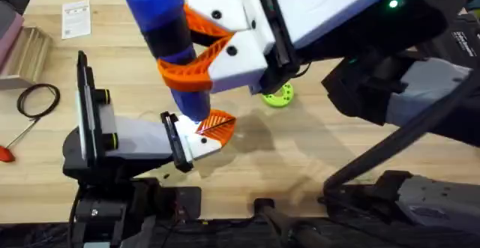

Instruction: Pick up the gripper from the table and insert it into the empty holder that is missing its gripper. Then pick up a screw, insert it into the mounting hole, and use the screwdriver to tighten it. Finally, clean up the table by picking up the vegetable and placing it into the bucket.

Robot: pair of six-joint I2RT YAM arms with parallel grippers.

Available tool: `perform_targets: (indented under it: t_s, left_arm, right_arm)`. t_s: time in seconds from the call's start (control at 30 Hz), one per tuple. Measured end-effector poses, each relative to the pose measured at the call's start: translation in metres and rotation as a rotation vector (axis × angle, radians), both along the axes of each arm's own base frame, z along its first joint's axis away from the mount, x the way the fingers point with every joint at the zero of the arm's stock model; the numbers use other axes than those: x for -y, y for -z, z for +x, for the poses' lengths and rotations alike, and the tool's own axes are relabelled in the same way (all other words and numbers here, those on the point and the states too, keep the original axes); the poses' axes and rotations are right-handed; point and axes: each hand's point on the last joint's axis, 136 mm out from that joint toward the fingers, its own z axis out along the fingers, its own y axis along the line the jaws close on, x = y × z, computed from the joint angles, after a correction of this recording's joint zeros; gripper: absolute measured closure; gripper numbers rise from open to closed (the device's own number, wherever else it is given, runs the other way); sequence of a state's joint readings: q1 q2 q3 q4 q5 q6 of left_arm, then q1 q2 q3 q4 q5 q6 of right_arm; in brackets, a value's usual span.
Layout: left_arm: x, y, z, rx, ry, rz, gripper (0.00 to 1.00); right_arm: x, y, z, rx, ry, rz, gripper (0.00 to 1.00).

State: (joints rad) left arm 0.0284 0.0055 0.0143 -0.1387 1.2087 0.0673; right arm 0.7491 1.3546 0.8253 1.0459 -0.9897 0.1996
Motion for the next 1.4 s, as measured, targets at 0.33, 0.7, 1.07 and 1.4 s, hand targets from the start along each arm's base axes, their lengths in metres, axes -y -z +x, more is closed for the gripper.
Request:
perform_targets:
  t_s: [0.33,0.7,1.07,1.4]
  left_arm:
    - [0.000,0.000,0.000,0.000,0.000,0.000,0.991]
    - [0.000,0.000,0.000,0.000,0.000,0.000,0.991]
    - [0.000,0.000,0.000,0.000,0.000,0.000,0.991]
    - [0.000,0.000,0.000,0.000,0.000,0.000,0.991]
  right_arm:
    - [-0.006,0.002,-0.008,0.038,-0.018,0.007,0.976]
    - [-0.009,0.008,-0.007,0.041,-0.021,0.002,0.976]
    - [-0.009,0.008,-0.007,0.050,-0.019,0.004,0.976]
    - [-0.012,0.011,-0.008,0.051,-0.023,0.000,0.976]
